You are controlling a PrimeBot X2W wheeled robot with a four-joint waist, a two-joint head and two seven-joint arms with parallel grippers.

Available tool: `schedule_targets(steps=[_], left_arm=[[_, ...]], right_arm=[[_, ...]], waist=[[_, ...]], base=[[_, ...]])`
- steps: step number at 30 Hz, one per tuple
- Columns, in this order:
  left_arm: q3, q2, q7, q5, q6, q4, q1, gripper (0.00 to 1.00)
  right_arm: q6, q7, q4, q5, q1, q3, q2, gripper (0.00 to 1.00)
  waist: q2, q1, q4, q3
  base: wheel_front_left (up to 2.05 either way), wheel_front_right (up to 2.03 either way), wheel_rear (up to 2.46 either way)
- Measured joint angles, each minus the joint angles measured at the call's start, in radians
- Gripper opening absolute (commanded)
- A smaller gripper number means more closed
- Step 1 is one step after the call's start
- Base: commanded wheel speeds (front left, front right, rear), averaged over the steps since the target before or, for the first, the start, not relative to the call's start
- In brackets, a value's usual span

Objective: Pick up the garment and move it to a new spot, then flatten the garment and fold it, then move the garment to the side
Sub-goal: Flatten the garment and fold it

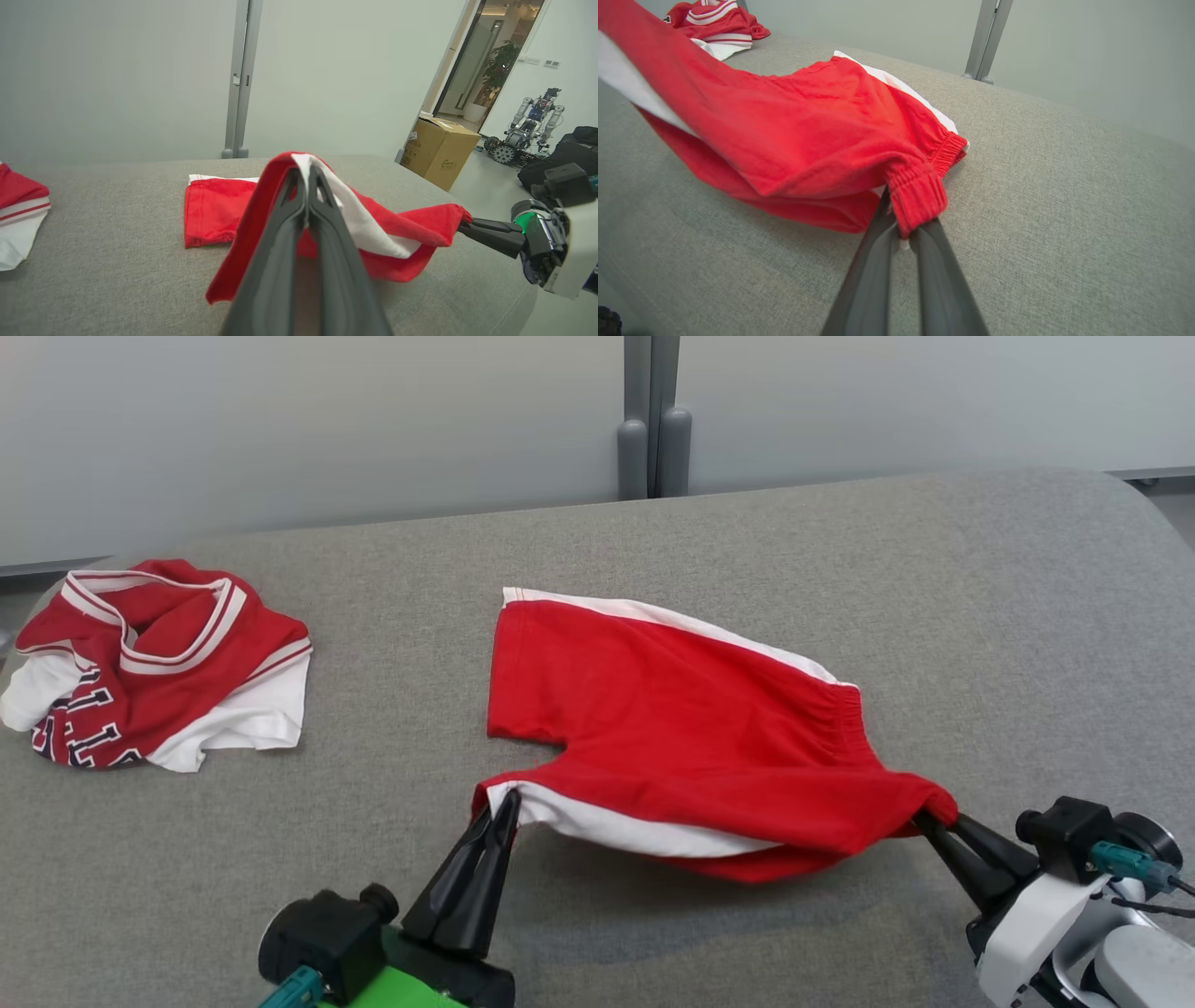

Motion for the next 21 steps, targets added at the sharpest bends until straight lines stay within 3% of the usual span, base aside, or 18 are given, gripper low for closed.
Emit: schedule_targets(steps=[10,21], left_arm=[[0.071,0.054,0.085,-0.025,0.022,0.096,-0.007,0.00],[0.112,0.065,0.174,-0.007,0.022,0.213,-0.306,0.00]], right_arm=[[0.000,0.026,-0.015,0.108,-0.070,0.107,-0.003,0.00],[0.000,0.063,-0.024,0.279,-0.235,0.109,0.016,0.00]], waist=[[0.0000,0.0000,-0.007,0.047],[0.0000,0.0000,-0.044,0.146]], base=[[0.00,0.00,0.00],[0.00,0.00,0.00]])
